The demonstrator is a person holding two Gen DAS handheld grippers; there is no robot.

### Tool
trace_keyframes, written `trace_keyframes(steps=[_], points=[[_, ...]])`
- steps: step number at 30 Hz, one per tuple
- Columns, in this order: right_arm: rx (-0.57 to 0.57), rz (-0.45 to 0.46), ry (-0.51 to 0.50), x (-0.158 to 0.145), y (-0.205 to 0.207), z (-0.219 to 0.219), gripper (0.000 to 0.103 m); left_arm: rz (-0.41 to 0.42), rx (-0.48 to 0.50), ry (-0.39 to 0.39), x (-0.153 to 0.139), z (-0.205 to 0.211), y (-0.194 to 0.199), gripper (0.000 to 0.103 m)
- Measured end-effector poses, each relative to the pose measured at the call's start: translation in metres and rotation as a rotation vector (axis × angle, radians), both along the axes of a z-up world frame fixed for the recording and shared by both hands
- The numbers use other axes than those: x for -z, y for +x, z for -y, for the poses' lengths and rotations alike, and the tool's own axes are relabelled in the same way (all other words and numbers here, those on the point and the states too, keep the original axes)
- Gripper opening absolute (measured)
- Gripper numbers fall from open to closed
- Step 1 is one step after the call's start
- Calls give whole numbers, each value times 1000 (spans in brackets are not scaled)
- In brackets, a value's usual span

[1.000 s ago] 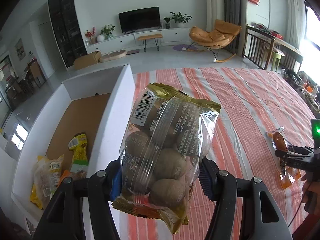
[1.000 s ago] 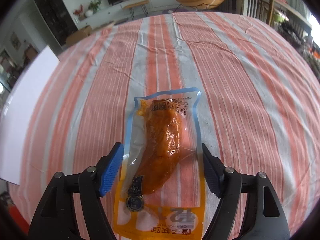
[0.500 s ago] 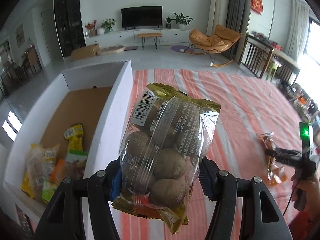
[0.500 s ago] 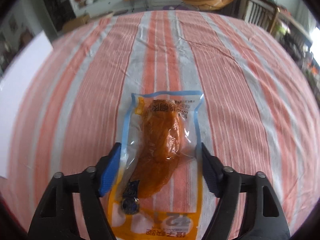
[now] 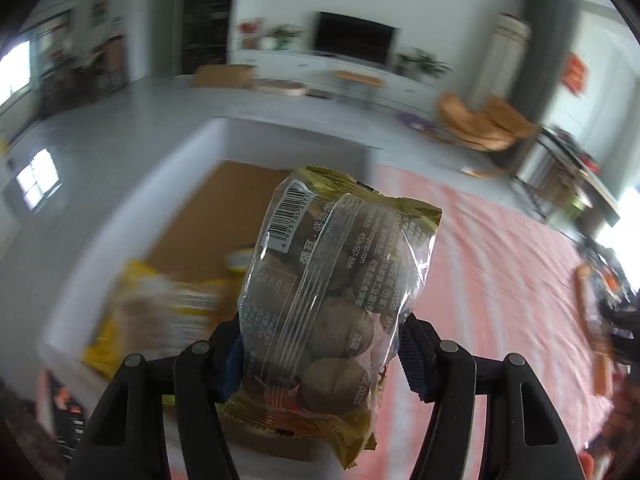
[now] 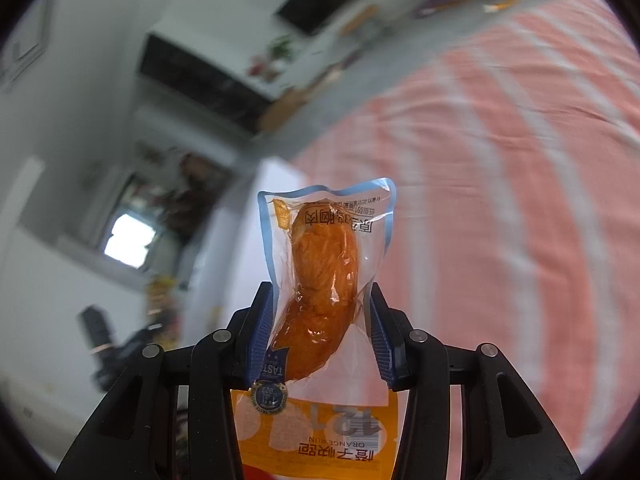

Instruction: Organize snacks

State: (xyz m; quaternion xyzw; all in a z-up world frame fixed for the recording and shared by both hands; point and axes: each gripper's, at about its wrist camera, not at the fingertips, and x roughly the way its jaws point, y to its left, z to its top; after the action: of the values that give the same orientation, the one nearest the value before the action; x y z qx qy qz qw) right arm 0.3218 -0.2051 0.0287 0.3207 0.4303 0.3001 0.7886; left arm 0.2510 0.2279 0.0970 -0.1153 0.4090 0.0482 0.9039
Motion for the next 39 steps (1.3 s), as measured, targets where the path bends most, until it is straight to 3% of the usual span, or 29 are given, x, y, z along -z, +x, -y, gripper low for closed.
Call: trace_keyframes(steps=[5, 7, 11, 13, 17, 20, 24, 27, 33, 39], points=[[-229, 65, 50, -52, 15, -166, 52, -72, -104, 95, 20, -55, 5, 73], [-269, 92, 13, -56, 18, -220, 71, -68, -115, 106, 26, -65, 1, 81], [-322, 94, -91, -46, 19, -298, 76, 1, -158, 125, 22, -80, -18, 103], [-301, 113, -155, -44, 14, -309, 76, 41, -167, 164, 19, -80, -30, 103], [-268, 254, -339, -59, 0, -313, 76, 90, -187, 254, 13, -73, -47, 103], [-273, 317, -477, -65, -11, -323, 82, 40, -227, 293, 12, -65, -46, 103], [-295, 365, -604, -70, -28, -331, 82, 5, -184, 303, 19, -57, -48, 103], [-299, 372, -631, -68, -33, -330, 82, -24, -173, 300, 24, -57, -51, 103], [-294, 395, -685, -66, -39, -336, 82, 0, -179, 324, 19, -53, -65, 103], [-301, 398, -694, -65, -44, -341, 82, -19, -222, 289, 22, -63, -70, 103]])
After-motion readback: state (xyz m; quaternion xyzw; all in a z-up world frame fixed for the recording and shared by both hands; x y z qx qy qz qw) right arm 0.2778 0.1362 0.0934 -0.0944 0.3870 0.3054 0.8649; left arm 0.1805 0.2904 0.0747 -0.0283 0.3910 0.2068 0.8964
